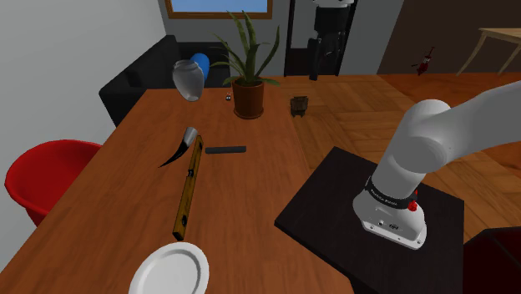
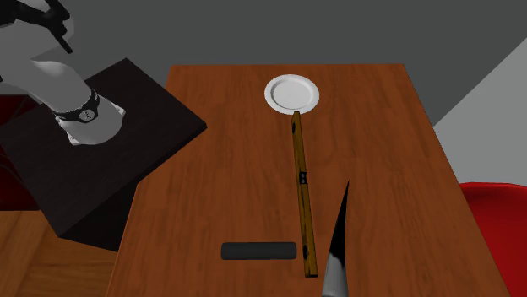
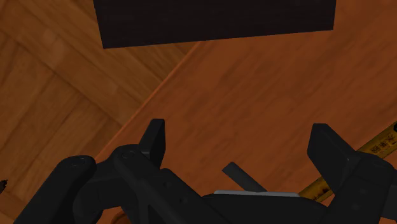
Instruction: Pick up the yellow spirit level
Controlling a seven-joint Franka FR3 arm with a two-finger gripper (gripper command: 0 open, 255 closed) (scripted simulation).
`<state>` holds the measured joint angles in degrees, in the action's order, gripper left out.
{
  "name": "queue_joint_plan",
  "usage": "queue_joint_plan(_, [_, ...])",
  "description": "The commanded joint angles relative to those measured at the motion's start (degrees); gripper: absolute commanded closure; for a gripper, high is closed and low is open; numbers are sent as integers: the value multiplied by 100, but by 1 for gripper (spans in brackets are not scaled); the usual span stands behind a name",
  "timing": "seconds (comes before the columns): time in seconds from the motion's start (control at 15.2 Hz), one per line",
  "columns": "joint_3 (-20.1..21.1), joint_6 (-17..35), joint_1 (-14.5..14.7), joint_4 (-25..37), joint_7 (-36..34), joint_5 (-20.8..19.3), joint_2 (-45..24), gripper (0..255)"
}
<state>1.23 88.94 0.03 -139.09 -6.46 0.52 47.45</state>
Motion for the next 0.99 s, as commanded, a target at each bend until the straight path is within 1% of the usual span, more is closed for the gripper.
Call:
queue_joint_plan(0.0, [0,0,0,0,0,0,0,0])
queue_joint_plan(0.46, [763,1062,45,-279,-1185,519,-828,0])
queue_joint_plan(0.73, [1181,1689,40,-241,-1846,714,-1507,0])
queue_joint_plan(0.92, [1478,2146,12,-118,-2348,784,-2096,0])
